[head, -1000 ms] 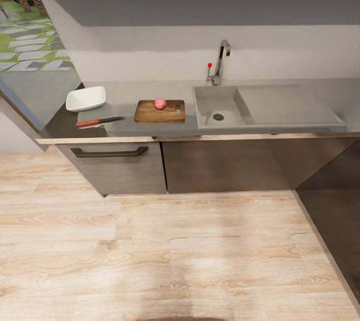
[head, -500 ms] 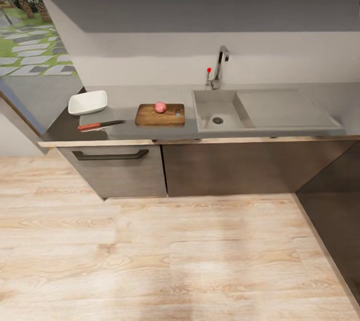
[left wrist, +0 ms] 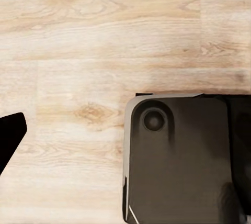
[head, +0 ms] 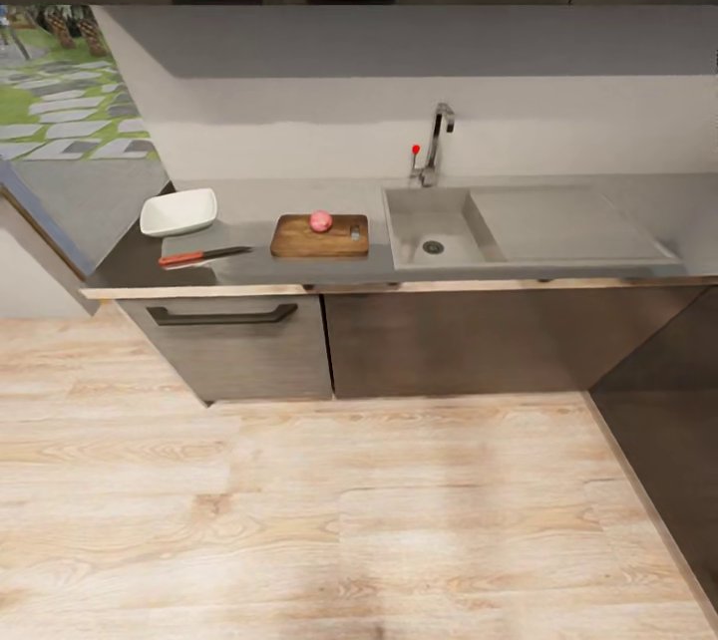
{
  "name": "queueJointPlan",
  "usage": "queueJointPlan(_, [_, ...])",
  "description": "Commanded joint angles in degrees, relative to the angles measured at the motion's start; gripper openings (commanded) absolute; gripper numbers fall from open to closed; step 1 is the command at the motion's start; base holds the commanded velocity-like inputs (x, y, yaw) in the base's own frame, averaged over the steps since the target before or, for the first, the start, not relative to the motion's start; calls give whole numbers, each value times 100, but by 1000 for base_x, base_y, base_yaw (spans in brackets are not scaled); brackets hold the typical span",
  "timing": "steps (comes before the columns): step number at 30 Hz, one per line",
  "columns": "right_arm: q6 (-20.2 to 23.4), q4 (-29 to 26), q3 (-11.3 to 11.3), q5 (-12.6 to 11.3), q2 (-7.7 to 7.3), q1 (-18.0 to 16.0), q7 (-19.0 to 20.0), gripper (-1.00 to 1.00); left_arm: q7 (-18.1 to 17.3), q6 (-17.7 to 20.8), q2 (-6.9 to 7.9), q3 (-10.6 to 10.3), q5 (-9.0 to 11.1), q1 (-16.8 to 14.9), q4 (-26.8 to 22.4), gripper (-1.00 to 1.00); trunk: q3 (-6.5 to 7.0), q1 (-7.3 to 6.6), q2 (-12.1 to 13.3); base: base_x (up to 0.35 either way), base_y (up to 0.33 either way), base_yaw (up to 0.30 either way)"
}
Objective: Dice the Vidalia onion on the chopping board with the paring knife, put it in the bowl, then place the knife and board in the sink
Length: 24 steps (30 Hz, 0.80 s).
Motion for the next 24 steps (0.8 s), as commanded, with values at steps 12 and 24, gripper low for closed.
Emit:
queueJointPlan(12, [-7, -8, 13, 4, 14, 3, -30, 100, 51, -13, -19, -49, 21, -2, 26, 100, 101, 4, -9, 0, 0, 55])
queueJointPlan(24, [-7, -8, 10, -4, 7, 3, -30, 100, 51, -5, -20, -49, 22, -1, 26, 100, 210, 4, -9, 0, 0, 70])
